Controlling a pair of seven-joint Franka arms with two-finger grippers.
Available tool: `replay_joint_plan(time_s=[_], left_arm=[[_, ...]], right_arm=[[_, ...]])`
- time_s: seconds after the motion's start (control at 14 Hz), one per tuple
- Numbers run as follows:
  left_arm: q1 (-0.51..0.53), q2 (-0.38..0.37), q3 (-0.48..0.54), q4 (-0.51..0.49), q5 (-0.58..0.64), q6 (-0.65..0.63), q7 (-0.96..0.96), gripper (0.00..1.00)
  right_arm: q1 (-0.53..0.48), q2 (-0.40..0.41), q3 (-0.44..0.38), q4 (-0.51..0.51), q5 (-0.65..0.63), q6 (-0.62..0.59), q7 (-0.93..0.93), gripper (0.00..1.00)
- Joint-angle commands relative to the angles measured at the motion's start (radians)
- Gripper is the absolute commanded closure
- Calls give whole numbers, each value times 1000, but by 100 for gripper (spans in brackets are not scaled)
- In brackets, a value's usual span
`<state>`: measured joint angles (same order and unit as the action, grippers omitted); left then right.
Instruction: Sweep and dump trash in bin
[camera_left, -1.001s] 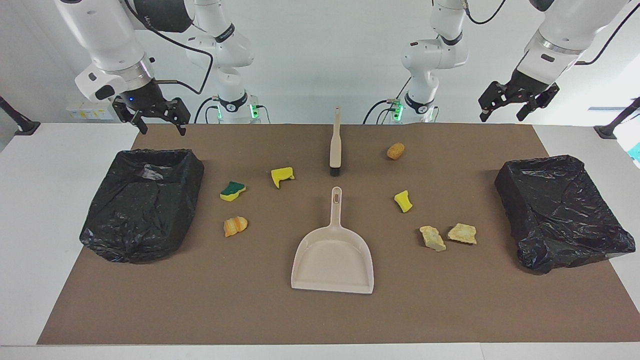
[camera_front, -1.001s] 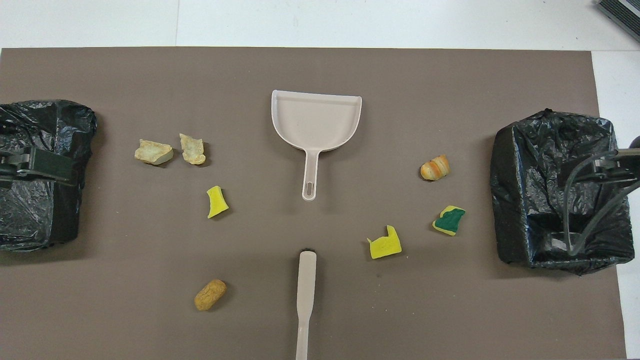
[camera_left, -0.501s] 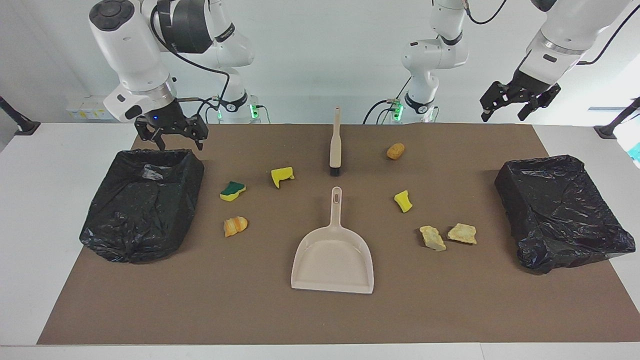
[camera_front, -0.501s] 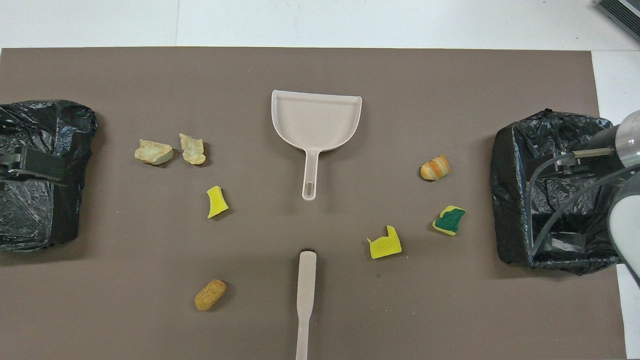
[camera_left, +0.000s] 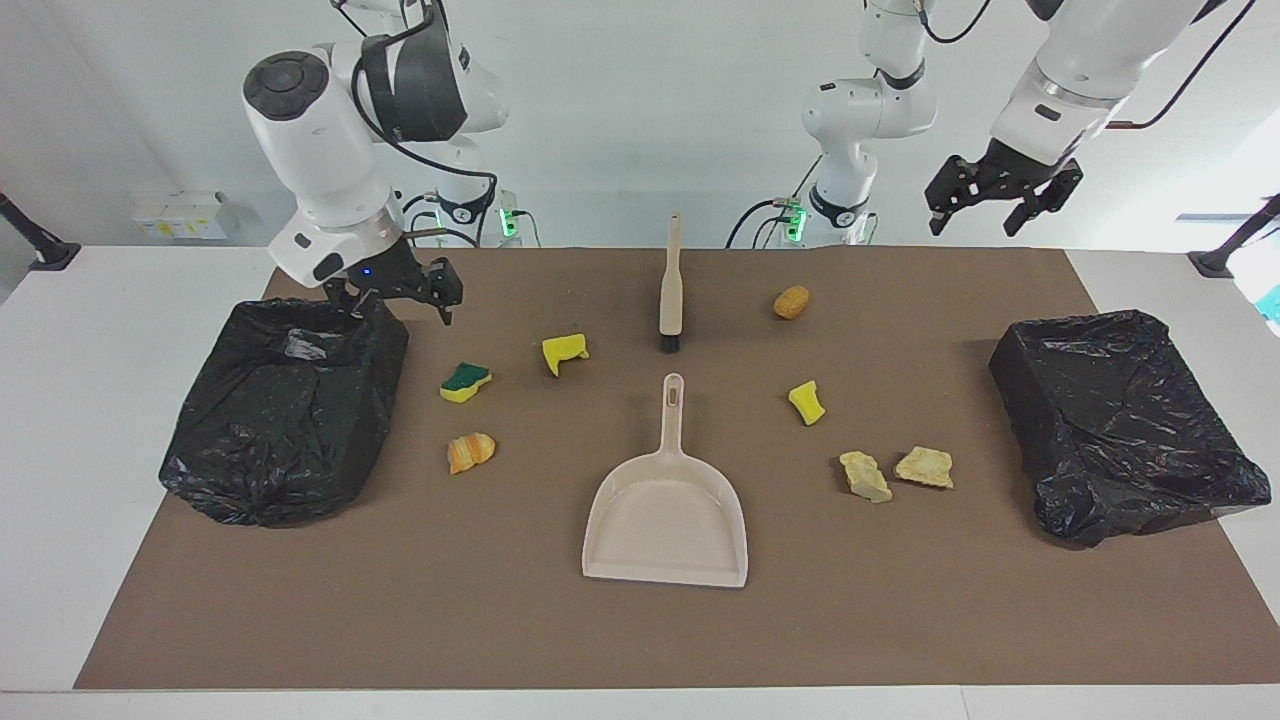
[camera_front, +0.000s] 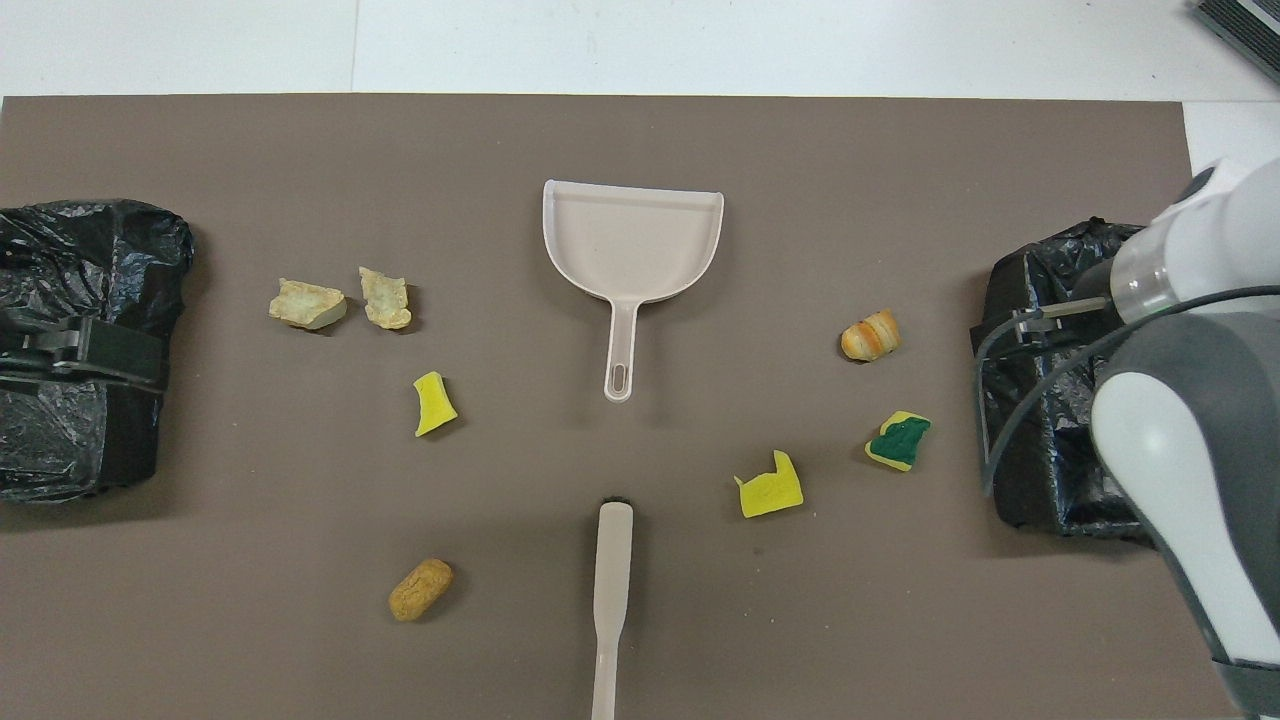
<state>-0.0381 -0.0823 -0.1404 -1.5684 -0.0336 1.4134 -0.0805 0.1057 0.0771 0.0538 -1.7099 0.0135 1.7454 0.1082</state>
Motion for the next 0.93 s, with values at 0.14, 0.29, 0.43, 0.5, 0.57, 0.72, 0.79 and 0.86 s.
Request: replay_joint_plan(time_s=[0.14,0.29,0.43,0.5,0.57,0.72,0.79,0.86], left_arm=[[-138,-221,10,-345,0,145,-21,0],[-225,-293,10,-470,-6,156,-36,0],[-326,-339,10,-586,-29,223,-121,0],[-392,-359,10,-642,-32,263,-189,0],[-439,-379,10,-686,-32,303,-229,0],[-508,-384,10,-735,-52,358,-298,0],[-546,-384,10,-763,-57,390,-333,0],[-586,-383,10,-792,-58,424,-364,0]], right_arm=[[83,104,5,27,87,83,195,0],[132,138,5,29,126,140,273,0],[176,176,5,29,125,198,361,0],[207,197,5,32,120,222,398,0],[224,223,5,52,123,238,421,0],[252,283,8,108,125,270,452,0],[285,311,6,134,118,288,453,0],[296,338,6,160,114,302,455,0]])
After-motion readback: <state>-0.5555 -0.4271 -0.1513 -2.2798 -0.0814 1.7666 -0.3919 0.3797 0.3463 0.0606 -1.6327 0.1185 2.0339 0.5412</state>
